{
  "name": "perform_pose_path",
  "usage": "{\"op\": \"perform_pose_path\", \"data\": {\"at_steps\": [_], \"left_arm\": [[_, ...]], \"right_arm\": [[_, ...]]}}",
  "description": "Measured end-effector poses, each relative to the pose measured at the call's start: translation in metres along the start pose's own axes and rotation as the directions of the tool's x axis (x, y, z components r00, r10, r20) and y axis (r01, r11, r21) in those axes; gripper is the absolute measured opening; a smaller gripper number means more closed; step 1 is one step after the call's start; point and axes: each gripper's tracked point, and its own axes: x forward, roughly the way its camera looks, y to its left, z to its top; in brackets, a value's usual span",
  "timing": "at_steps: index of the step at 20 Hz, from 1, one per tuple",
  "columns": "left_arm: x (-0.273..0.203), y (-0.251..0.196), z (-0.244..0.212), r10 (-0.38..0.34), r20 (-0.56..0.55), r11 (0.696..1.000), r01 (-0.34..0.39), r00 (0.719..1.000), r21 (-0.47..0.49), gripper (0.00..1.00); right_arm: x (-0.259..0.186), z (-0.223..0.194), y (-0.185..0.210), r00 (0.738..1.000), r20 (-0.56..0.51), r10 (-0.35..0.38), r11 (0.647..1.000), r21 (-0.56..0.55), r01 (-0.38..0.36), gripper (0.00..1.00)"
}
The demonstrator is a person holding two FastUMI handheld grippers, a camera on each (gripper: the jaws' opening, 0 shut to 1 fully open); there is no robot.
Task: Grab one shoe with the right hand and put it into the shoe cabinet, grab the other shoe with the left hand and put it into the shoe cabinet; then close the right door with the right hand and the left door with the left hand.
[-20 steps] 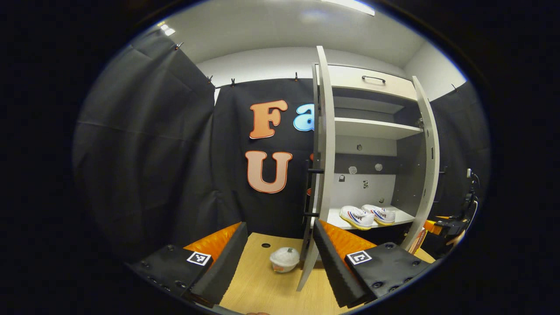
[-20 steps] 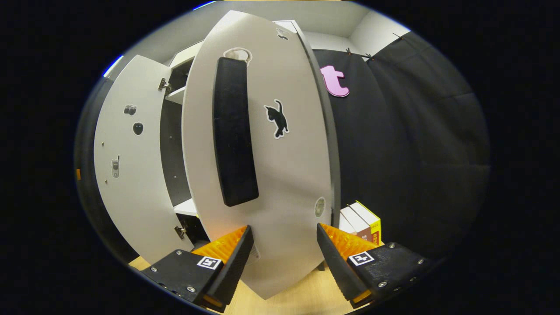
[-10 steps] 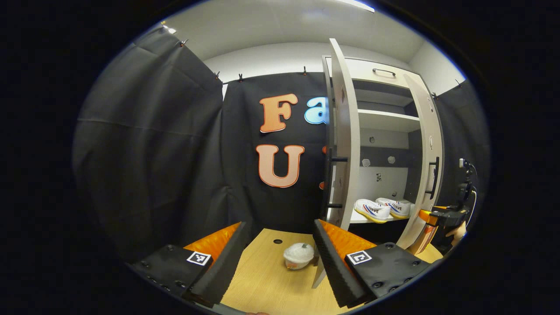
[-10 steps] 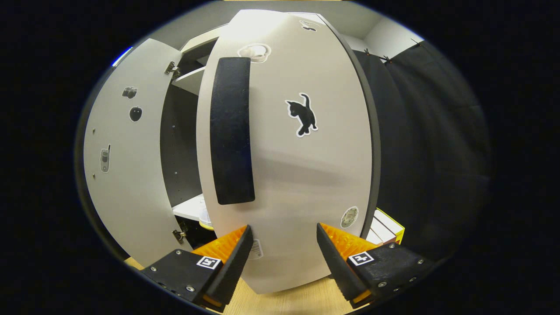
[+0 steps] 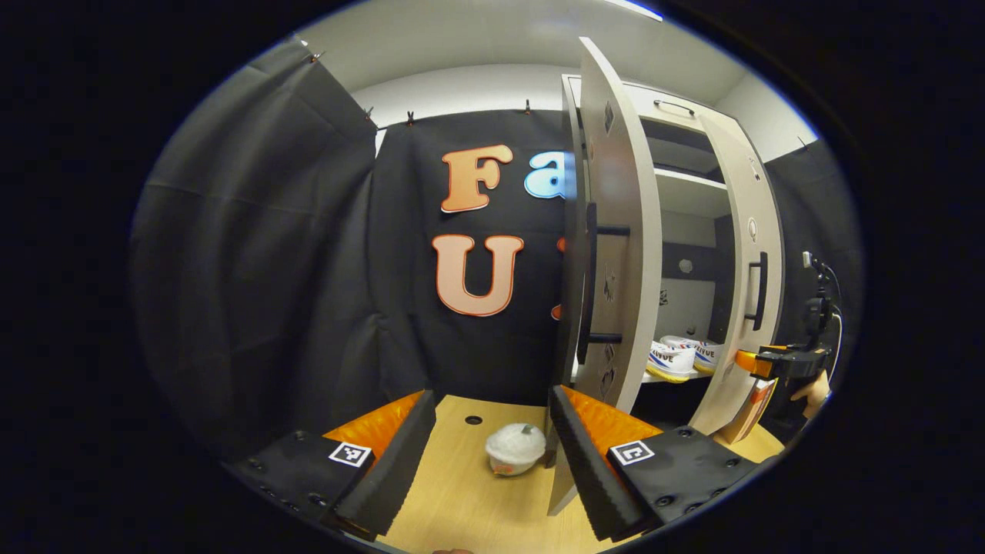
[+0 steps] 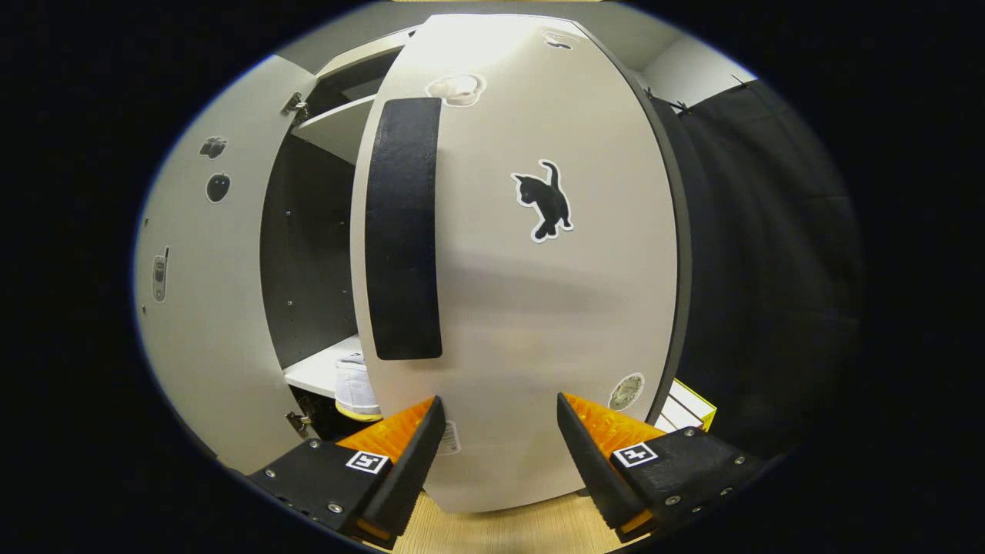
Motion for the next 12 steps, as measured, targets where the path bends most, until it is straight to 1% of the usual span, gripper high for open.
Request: {"op": "perform_pose_path", "data": {"at_steps": [2,4,5,7,8,12], "left_arm": [[0.013,-0.005,-0.007,-0.025,-0.009,1.000,0.025,1.000,-0.014,0.97],[0.026,-0.006,-0.012,-0.030,-0.020,1.000,0.030,0.999,-0.004,0.99],[0.030,-0.009,-0.014,-0.037,-0.023,0.999,0.037,0.999,-0.002,0.97],[0.036,-0.020,-0.019,-0.069,-0.026,0.998,0.069,0.997,-0.006,0.95],[0.039,-0.023,-0.020,-0.080,-0.024,0.997,0.080,0.996,0.000,0.97],[0.043,-0.028,-0.023,-0.082,-0.030,0.996,0.083,0.996,0.015,0.97]], "right_arm": [[0.000,0.000,0.000,1.000,-0.003,-0.007,1.000,0.000,0.007,0.90],[-0.002,0.002,-0.006,0.999,-0.004,-0.037,0.999,0.004,0.037,0.91],[-0.004,0.003,-0.008,0.999,-0.001,-0.043,0.999,0.010,0.043,0.91],[-0.013,0.009,-0.011,0.999,0.012,-0.040,0.999,0.027,0.039,0.91],[-0.020,0.013,-0.015,0.999,0.021,-0.040,0.999,0.033,0.040,0.91],[-0.045,0.024,-0.029,0.998,0.041,-0.048,0.998,0.044,0.046,0.91]]}}
